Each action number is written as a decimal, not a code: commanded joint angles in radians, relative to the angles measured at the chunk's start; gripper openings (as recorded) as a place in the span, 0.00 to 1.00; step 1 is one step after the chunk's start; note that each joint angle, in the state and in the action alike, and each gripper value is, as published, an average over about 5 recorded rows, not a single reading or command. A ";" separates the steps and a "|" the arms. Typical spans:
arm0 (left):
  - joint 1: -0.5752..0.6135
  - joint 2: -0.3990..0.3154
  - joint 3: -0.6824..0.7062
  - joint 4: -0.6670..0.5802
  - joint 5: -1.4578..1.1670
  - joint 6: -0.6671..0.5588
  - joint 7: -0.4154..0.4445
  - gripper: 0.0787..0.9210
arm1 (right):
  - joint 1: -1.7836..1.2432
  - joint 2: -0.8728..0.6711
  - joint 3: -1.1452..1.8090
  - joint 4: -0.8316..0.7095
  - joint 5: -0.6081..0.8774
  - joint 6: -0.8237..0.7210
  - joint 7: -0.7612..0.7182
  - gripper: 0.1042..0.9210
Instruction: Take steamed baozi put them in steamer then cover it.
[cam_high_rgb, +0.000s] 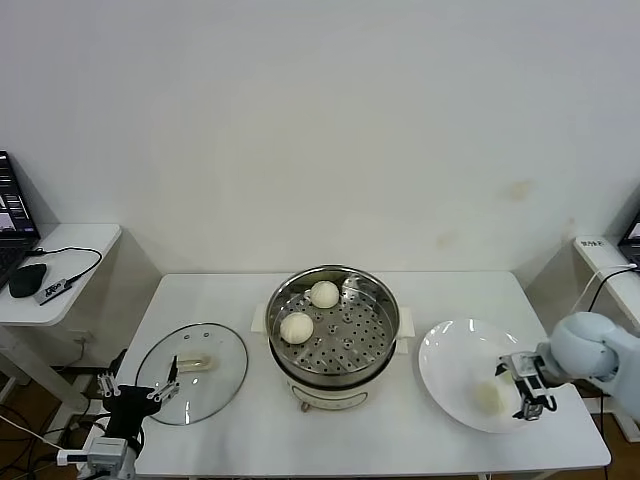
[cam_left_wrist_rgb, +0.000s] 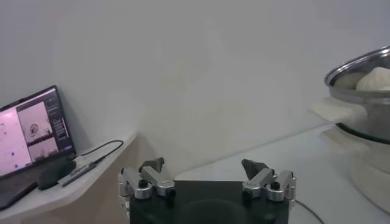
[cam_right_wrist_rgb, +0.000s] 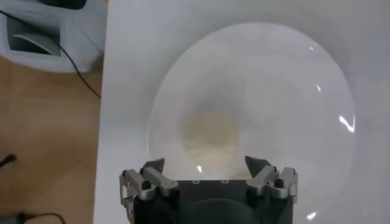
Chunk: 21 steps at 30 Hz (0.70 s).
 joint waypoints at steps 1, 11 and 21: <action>0.001 -0.001 -0.003 0.001 0.001 0.000 0.000 0.88 | -0.076 0.066 0.051 -0.065 -0.037 -0.003 0.039 0.88; 0.000 -0.005 -0.003 0.003 0.004 0.000 0.001 0.88 | -0.086 0.079 0.058 -0.076 -0.039 -0.014 0.039 0.85; -0.004 -0.004 -0.001 0.005 0.004 0.001 0.001 0.88 | 0.046 0.048 0.035 -0.053 0.020 -0.016 -0.031 0.67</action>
